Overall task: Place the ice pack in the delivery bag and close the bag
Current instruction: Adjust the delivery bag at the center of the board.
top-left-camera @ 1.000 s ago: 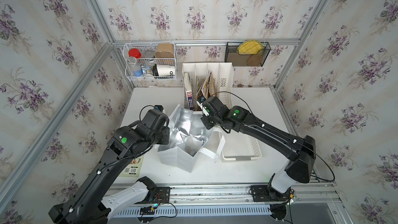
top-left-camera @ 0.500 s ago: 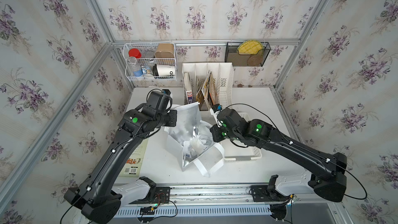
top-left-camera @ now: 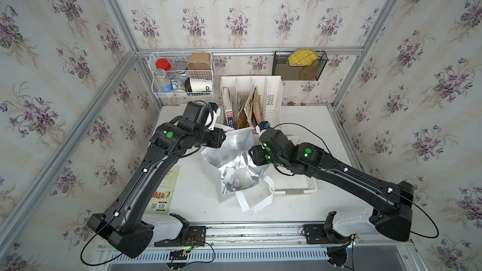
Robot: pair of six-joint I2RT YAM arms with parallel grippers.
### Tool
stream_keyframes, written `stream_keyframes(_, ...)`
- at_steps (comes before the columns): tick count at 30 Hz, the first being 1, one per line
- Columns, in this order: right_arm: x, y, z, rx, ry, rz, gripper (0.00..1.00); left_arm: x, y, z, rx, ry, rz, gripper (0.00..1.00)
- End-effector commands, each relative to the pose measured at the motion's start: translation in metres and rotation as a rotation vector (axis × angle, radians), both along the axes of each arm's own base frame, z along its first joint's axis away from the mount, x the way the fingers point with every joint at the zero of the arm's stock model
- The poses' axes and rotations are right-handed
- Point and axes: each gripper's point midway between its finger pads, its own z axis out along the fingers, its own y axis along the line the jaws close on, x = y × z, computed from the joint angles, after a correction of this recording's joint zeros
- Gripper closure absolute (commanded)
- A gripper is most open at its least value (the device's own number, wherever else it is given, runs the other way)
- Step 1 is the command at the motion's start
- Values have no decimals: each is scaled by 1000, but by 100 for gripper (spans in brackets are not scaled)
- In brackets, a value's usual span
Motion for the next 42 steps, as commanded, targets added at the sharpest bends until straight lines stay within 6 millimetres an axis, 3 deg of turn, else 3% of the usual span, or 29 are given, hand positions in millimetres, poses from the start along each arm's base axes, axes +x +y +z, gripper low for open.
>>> stream_keyframes(1, 13, 5, 3, -45, -48, 14, 42, -9, 21, 7, 50, -18, 65, 38)
stream_keyframes(7, 34, 11, -4, -107, -72, -27, 42, -51, 25, 18, -71, 8, 59, 34)
stream_keyframes(12, 47, 11, -5, -131, -90, -62, 43, -82, 41, 5, -86, 56, 127, 33)
stream_keyframes(16, 57, 12, -3, -129, -98, -78, 42, -98, 57, 7, -131, 10, 175, 28)
stream_keyframes(20, 66, 10, -5, -137, -91, -100, 42, -105, 54, -12, -190, 29, 184, 26)
stream_keyframes(25, 71, 11, -6, -139, -82, -112, 43, -96, 35, -37, -246, 86, 167, 27)
stream_keyframes(30, 63, 16, -10, -117, -43, -77, 50, -78, 20, -36, -330, 61, 184, 28)
stream_keyframes(42, 37, -8, -18, -68, 9, -93, 54, -24, 35, -36, -245, -15, 369, 30)
